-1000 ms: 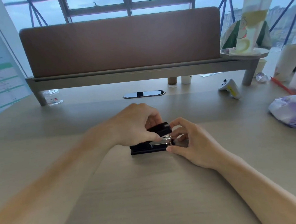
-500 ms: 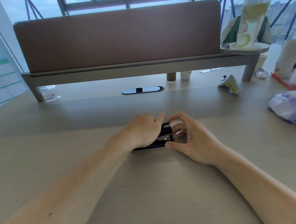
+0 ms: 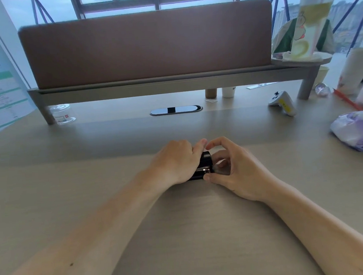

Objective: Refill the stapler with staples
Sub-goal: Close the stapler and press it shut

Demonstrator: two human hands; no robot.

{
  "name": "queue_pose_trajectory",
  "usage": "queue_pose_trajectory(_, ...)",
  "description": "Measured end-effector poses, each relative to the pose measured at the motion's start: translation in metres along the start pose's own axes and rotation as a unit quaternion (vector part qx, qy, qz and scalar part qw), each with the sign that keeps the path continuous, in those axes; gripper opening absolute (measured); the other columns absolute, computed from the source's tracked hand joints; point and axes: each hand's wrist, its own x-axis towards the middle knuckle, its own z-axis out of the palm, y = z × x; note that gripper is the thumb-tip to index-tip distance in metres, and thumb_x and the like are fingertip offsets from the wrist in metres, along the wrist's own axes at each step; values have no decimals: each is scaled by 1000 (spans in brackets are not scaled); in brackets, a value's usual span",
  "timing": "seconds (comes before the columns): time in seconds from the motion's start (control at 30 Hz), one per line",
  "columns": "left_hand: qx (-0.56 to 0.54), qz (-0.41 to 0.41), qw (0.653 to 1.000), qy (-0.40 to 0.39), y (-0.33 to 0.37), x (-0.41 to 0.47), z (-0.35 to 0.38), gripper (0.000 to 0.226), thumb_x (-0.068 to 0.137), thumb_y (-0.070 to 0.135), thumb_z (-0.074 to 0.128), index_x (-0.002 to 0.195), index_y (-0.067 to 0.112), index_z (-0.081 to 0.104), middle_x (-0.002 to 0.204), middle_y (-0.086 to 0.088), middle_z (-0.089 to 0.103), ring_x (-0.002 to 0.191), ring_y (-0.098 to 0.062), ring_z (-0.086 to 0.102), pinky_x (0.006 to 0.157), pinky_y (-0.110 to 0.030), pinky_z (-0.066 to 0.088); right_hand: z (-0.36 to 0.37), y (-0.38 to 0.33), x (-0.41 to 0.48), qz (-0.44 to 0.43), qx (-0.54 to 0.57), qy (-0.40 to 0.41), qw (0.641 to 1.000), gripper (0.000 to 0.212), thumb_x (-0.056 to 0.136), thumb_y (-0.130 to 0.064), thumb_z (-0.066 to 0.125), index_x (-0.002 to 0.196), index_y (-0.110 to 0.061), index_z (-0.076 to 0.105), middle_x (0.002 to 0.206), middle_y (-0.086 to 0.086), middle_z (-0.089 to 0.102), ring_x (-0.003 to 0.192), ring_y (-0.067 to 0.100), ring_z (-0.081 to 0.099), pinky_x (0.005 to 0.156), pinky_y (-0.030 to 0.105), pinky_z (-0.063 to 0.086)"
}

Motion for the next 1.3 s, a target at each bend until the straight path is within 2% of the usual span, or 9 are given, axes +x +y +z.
queue_pose_trajectory(0.1,-41,47,998,24,-4,-6,-12,61,105,53,36,53,23,52,55,-1,51,57,-21,51,58,-33,36,-2,-1,-3,5,-23,-10,1000,83,71,-50,89,141,-41,46,126,-16,72,108,6,70,102,33,53)
queue_pose_trajectory(0.17,-54,91,994,25,-15,-13,-27,37,102,50,47,76,25,58,75,2,64,72,-15,59,65,-26,42,-5,-3,-5,0,-59,-11,998,104,67,-76,77,156,-46,31,155,-18,53,142,3,50,115,29,38)
queue_pose_trajectory(0.27,-21,135,990,-15,-40,-27,-43,27,89,45,72,99,27,54,100,12,68,91,1,63,81,-29,54,-8,-6,-8,14,-179,-59,982,125,63,-103,41,167,-40,13,176,-14,18,163,6,11,131,33,15)
queue_pose_trajectory(0.33,1,138,989,-47,-56,-36,-44,35,84,36,79,100,31,47,103,15,68,93,-3,65,85,-38,56,-6,-8,-10,39,-266,-119,956,131,59,-107,24,169,-37,8,180,-9,2,166,10,-6,134,36,-1)
queue_pose_trajectory(0.47,-10,134,990,-41,-67,-43,-39,34,87,28,76,97,30,44,92,5,73,84,-31,69,80,-50,58,-3,-11,-7,63,-323,-162,930,134,57,-107,14,169,-35,4,181,-8,-1,166,12,-6,134,39,-3)
queue_pose_trajectory(0.7,-38,22,993,110,-92,-14,-50,34,83,26,82,90,25,49,91,0,74,73,-26,71,73,-37,54,-4,-7,7,75,-327,-188,923,138,53,-109,15,169,-36,0,180,-10,-6,166,11,-10,134,45,-6)
queue_pose_trajectory(0.87,-39,-57,980,186,-117,39,-45,31,85,26,77,93,21,47,91,-7,70,87,-35,60,67,-37,43,9,-3,55,95,-321,-177,925,141,50,-107,12,170,-34,2,181,-6,-4,166,14,-11,133,54,-6)
queue_pose_trajectory(1.1,2,-79,977,197,-140,100,-27,29,90,26,73,99,21,46,100,-12,69,86,-35,61,73,-41,52,15,12,70,71,-335,-169,924,136,52,-106,7,169,-37,1,180,-9,-4,166,12,-11,132,55,-6)
queue_pose_trajectory(1.3,8,-70,978,195,-144,120,-20,28,93,26,69,106,18,45,104,-15,67,90,-32,51,73,-37,44,15,11,69,67,-337,-162,925,135,52,-105,7,169,-37,-1,180,-9,-5,165,11,-12,132,54,-6)
